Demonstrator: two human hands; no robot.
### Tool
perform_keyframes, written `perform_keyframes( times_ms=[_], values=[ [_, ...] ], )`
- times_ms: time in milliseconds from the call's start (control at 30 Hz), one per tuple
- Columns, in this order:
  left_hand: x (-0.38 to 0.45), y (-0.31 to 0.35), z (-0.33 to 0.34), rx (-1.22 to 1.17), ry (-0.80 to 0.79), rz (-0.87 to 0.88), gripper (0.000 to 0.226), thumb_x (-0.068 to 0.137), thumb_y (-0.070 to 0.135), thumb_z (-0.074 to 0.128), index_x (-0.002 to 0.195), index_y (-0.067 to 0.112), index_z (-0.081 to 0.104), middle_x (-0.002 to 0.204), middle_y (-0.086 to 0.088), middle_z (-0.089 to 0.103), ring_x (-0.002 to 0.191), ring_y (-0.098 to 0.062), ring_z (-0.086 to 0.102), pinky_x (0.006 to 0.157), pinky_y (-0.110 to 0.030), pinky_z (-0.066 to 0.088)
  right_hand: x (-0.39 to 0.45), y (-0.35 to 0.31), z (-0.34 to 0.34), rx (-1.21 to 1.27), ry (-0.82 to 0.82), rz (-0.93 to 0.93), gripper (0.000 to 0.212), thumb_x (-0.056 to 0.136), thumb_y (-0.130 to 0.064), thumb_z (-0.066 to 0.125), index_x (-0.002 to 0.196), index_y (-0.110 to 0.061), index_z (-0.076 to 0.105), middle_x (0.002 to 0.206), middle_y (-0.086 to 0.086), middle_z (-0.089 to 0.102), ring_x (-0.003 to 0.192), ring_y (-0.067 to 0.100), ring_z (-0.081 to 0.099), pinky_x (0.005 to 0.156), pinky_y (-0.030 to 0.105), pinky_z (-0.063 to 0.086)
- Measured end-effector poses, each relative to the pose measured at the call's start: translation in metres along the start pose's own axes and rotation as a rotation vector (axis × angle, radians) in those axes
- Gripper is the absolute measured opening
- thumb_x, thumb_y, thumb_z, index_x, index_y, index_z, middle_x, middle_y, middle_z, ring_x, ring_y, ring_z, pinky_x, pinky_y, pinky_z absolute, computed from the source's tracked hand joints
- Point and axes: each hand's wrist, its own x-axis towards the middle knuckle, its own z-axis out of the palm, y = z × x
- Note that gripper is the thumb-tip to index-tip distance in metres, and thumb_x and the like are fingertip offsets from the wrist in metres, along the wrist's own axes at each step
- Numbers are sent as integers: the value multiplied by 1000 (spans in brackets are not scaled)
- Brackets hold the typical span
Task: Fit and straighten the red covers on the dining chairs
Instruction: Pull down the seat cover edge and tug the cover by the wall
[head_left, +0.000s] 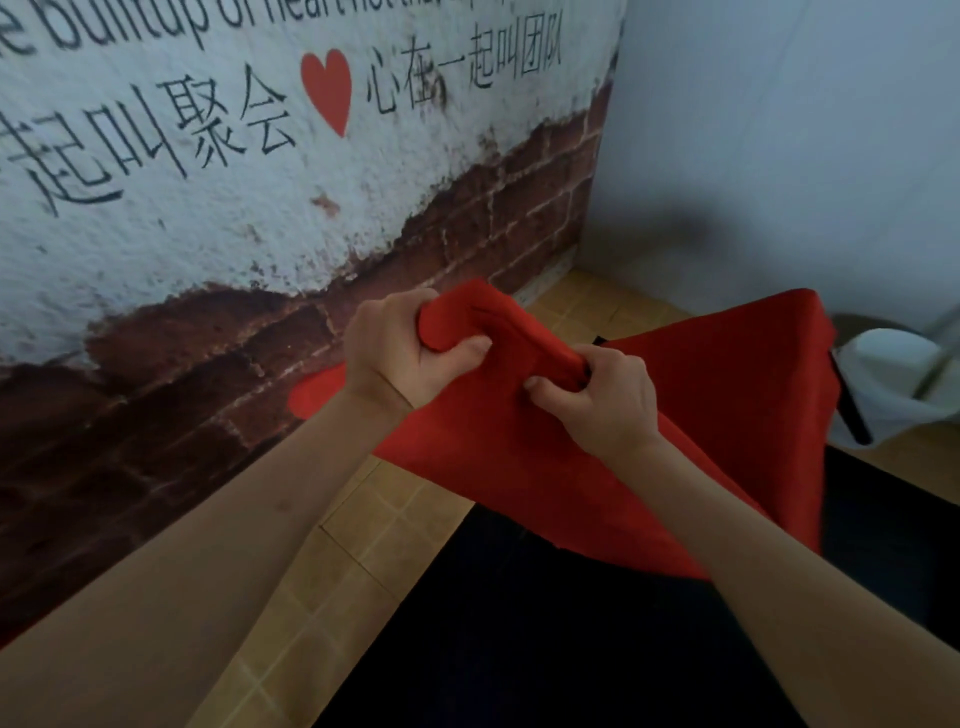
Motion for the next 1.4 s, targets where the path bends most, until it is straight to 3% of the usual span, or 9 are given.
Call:
perform_keyframes(
  times_ms=[167, 333, 500, 667, 967, 1067, 1200, 1400],
  values=[
    [21, 41, 11, -4, -53, 46, 78, 60, 75, 44, 75, 4, 71, 57, -8, 60, 63, -30, 64, 57, -44, 47, 0, 15, -34, 67, 65, 13, 43, 60, -67, 50, 50, -26, 46, 42, -12, 45, 42, 4, 50, 42, 14, 26],
    [39, 76, 23, 36, -83, 81, 79, 57, 76, 41, 70, 4, 68, 56, -11, 58, 61, -32, 62, 58, -45, 48, -2, 29, -62, 96, 158, 42, 52, 62, -67, 50, 53, -15, 52, 43, -11, 46, 44, 7, 50, 45, 18, 30],
    [48, 100, 35, 50, -96, 116, 78, 54, 76, 41, 72, 6, 70, 64, -12, 65, 69, -33, 66, 60, -40, 49, -7, 39, -82, 120, 241, 67, 39, 60, -67, 50, 50, -29, 45, 44, -15, 51, 49, 2, 53, 46, 13, 31],
    [54, 122, 46, 59, -125, 157, 77, 52, 78, 39, 73, 11, 71, 67, -11, 69, 73, -34, 67, 62, -35, 47, -10, 51, -99, 102, 298, 93, 57, 61, -67, 49, 60, -10, 60, 46, -8, 50, 49, 9, 53, 49, 27, 36],
    [72, 156, 64, 119, -155, 242, 79, 49, 81, 34, 77, 16, 71, 78, -12, 71, 84, -36, 67, 68, -36, 47, -11, 65, -124, 97, 382, 159, 63, 59, -67, 47, 71, -9, 68, 51, -5, 55, 53, 11, 55, 54, 31, 39],
    [80, 164, 71, 125, -177, 289, 80, 49, 81, 32, 78, 17, 71, 80, -11, 72, 86, -36, 66, 69, -36, 46, -8, 72, -128, 129, 424, 181, 56, 60, -65, 49, 66, -12, 65, 50, -5, 54, 52, 10, 54, 54, 33, 42],
    [95, 180, 85, 123, -197, 347, 81, 49, 82, 29, 77, 18, 69, 81, -10, 71, 87, -34, 66, 70, -37, 46, -2, 88, -137, 144, 510, 166, 35, 62, -63, 50, 52, -30, 47, 42, -11, 42, 44, 2, 45, 51, 27, 34],
    [106, 206, 101, 118, -203, 403, 87, 48, 85, 27, 80, 16, 70, 84, -12, 71, 89, -35, 66, 68, -37, 45, -1, 103, -151, 159, 620, 106, 39, 68, -58, 51, 46, -33, 30, 42, -16, 43, 40, 3, 39, 45, 15, 23]
  ],
)
